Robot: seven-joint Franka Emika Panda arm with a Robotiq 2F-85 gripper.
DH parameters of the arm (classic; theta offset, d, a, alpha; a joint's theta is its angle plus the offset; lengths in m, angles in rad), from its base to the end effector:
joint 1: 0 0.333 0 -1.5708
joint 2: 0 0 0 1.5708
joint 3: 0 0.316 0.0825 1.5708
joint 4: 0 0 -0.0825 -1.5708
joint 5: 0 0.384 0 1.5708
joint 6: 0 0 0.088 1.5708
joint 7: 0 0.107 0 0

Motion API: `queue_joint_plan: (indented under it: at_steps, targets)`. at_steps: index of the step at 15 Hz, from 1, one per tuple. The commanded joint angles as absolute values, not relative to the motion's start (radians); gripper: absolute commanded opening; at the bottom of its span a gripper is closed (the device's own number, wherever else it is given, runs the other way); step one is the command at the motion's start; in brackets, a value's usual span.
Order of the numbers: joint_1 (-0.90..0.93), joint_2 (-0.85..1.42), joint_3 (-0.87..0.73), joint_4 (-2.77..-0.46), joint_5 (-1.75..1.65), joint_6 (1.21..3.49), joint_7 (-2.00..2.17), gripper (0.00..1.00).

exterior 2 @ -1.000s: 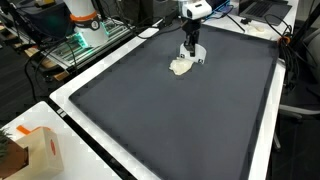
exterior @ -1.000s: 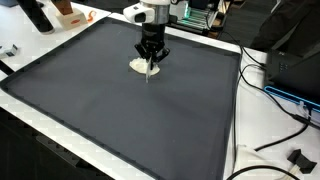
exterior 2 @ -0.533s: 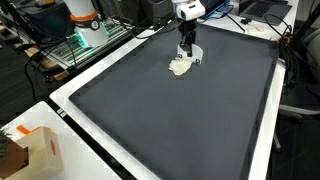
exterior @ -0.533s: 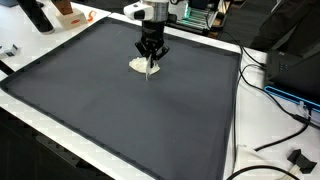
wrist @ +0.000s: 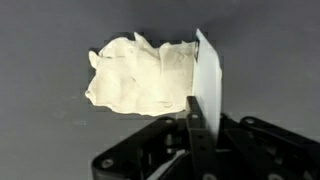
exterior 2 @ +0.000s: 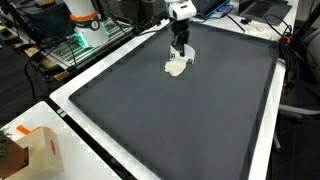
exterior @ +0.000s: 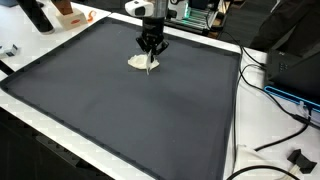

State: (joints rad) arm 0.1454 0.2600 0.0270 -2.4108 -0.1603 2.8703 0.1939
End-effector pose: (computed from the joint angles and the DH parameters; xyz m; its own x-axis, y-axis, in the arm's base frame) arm 0.5063 0.0975 0.2247 0.9710 0.1268 0.2027 0.1239 -0.9919 0.0270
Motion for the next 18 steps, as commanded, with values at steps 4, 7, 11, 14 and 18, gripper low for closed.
queue_joint_plan:
  at_steps: [4,7,11,14,18]
  targets:
    - [0.134,0.225,0.016,-2.53,-0.157,2.859,0.154,0.01]
    - [0.107,0.205,0.036,-2.588,-0.144,2.955,0.069,0.01]
    - [0.079,0.243,0.073,-2.569,-0.111,2.986,-0.03,0.01]
    - [0.073,0.258,0.08,-2.525,-0.107,2.975,-0.067,0.01]
    - [0.068,0.309,0.088,-2.451,-0.113,2.966,-0.113,0.01]
